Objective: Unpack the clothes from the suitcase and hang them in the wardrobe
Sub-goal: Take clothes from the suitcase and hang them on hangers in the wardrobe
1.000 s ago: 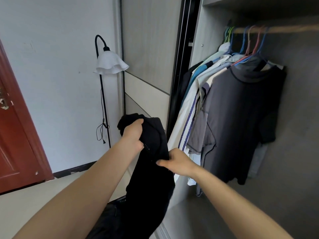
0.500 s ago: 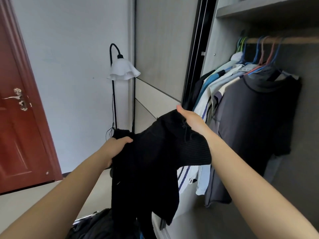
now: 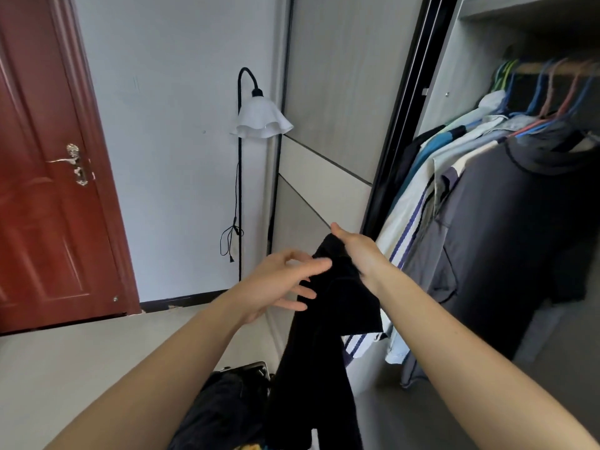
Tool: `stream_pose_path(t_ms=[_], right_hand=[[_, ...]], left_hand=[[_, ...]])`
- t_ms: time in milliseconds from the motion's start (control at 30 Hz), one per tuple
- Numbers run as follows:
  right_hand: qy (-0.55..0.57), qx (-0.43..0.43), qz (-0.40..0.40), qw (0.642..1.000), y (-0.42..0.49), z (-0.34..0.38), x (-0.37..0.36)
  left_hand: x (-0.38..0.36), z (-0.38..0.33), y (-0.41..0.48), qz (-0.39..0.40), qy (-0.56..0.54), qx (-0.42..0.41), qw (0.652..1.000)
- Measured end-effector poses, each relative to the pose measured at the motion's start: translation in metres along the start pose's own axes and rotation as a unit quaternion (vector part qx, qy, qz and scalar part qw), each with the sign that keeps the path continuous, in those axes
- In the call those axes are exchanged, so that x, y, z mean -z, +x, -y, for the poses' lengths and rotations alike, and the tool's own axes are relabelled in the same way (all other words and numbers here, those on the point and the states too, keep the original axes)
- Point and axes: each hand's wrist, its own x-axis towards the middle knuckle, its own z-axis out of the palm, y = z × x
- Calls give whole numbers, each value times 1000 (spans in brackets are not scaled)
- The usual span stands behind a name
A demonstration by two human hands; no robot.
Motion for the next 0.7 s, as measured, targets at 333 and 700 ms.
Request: stream_pose_path(t_ms=[333,700], right_hand=[[9,-33,95,995,-10,-22,27],[-547,92,-42,831,21,-56,50]], left_hand=[[-15,0,35,-131,-199,65,969],[-20,-7,53,-152,-398,131,895]])
